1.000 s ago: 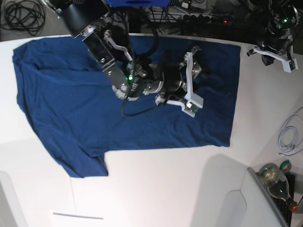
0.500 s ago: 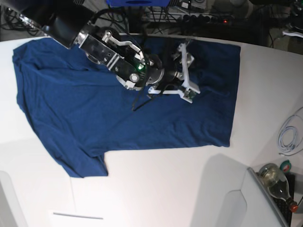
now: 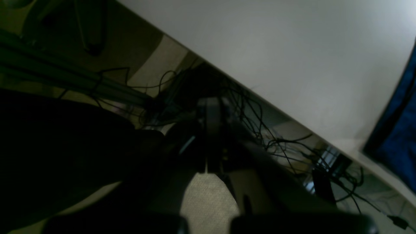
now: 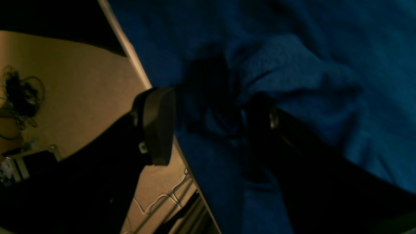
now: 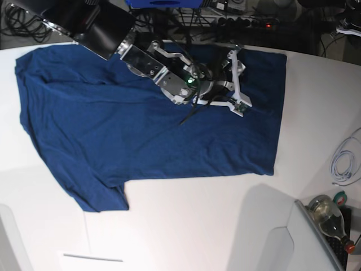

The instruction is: Layout the t-shirt on the table in an organized manner, then fold the t-shirt properly

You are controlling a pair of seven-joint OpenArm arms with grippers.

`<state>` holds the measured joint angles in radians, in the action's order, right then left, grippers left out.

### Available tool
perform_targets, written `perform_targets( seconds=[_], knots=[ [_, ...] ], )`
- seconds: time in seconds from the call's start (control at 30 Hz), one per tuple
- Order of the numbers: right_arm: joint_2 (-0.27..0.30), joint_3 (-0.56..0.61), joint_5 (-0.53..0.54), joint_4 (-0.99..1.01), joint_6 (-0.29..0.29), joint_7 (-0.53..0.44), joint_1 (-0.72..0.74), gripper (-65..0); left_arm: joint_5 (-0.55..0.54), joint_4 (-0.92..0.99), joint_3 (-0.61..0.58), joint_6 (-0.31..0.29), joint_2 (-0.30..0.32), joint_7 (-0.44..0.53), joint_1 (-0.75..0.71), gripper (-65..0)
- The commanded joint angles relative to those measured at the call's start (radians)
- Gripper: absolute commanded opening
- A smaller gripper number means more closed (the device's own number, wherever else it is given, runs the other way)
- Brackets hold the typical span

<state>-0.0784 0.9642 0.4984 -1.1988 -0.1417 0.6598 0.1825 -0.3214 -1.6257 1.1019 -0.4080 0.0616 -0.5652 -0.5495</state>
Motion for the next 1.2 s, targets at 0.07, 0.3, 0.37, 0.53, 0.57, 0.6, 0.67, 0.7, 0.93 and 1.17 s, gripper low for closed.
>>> perform_targets(
  seconds=[0.07, 0.3, 0.37, 0.53, 0.57, 0.6, 0.67, 0.7, 0.93, 1.17],
  knots=[
    [-0.013, -0.003, 0.009, 0.006, -0.008, -0.016, 0.019, -45.5, -0.008, -0.014, 0.007, 0.004, 0.014, 0.021, -0.013, -65.0],
    [-0.047, -0.003, 0.010, -0.016, -0.008, -0.011, 0.021, -63.9, -0.008, -0.014, 0.007, 0.004, 0.014, 0.021, -0.011, -65.0],
    [-0.050, -0.004, 0.013, -0.033, -0.008, -0.010, 0.028, -64.1, -0.008, -0.014, 0.005, 0.004, 0.014, 0.021, -0.011, -65.0],
    [-0.060, -0.004, 0.113, -0.029, -0.008, -0.016, 0.059, -63.8, -0.008, -0.015, 0.001, 0.004, 0.013, 0.021, -0.008, -65.0],
    [-0.062, -0.004, 0.131, -0.014, -0.008, -0.016, 0.071, -63.8, -0.008, -0.015, -0.001, 0.004, 0.013, 0.021, -0.007, -65.0],
    [-0.064, -0.004, 0.145, 0.003, -0.008, -0.018, 0.085, -63.6, -0.008, -0.015, -0.001, 0.004, 0.013, 0.021, -0.007, -65.0],
    [-0.070, -0.004, 0.164, 0.027, -0.008, -0.018, 0.107, -63.6, -0.008, -0.015, -0.001, 0.004, 0.013, 0.020, -0.007, -65.0],
    [-0.071, -0.004, 0.168, 0.027, -0.008, -0.018, 0.113, -63.6, -0.008, -0.015, -0.001, 0.004, 0.013, 0.020, -0.007, -65.0],
    [-0.077, -0.004, 0.168, 0.026, -0.008, -0.018, 0.128, -63.5, -0.008, -0.015, -0.001, 0.004, 0.011, 0.020, -0.007, -65.0],
    [-0.079, -0.004, 0.168, 0.026, -0.008, -0.025, 0.163, -62.9, -0.008, -0.015, -0.003, 0.004, 0.010, 0.015, -0.007, -65.0]
  ],
)
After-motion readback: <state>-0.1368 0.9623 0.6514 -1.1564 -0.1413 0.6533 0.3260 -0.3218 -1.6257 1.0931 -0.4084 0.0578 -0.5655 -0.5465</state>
